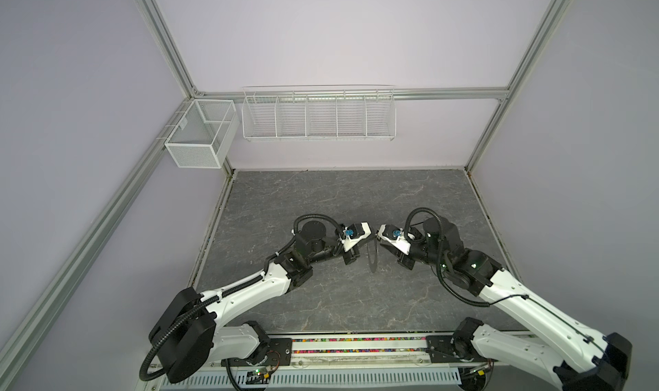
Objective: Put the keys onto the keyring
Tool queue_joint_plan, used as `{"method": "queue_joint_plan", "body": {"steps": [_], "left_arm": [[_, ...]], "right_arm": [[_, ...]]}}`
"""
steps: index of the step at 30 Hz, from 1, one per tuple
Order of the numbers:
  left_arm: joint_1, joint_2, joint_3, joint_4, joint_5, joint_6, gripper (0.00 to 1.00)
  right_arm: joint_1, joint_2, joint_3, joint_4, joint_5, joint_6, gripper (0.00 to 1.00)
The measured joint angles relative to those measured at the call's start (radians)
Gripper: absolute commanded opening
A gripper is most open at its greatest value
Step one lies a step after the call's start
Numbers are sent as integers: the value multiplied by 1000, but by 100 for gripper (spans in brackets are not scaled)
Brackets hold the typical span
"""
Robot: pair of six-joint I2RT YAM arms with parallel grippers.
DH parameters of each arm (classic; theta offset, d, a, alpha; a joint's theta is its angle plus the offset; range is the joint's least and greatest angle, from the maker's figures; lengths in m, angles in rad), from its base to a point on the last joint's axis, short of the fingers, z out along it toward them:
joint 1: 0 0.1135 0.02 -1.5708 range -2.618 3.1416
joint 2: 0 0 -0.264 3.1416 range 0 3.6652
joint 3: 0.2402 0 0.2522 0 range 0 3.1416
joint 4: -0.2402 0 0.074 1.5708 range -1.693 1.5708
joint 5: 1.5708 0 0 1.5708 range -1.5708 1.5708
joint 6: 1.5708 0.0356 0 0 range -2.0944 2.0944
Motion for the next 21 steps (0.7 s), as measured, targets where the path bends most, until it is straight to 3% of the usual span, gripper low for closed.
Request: {"method": "queue_joint_plan", "body": {"steps": [21], "left_arm": [[0, 0, 14, -63, 33, 8, 0]], "right_arm": [[-2, -21, 6, 4, -22, -130, 16]]}}
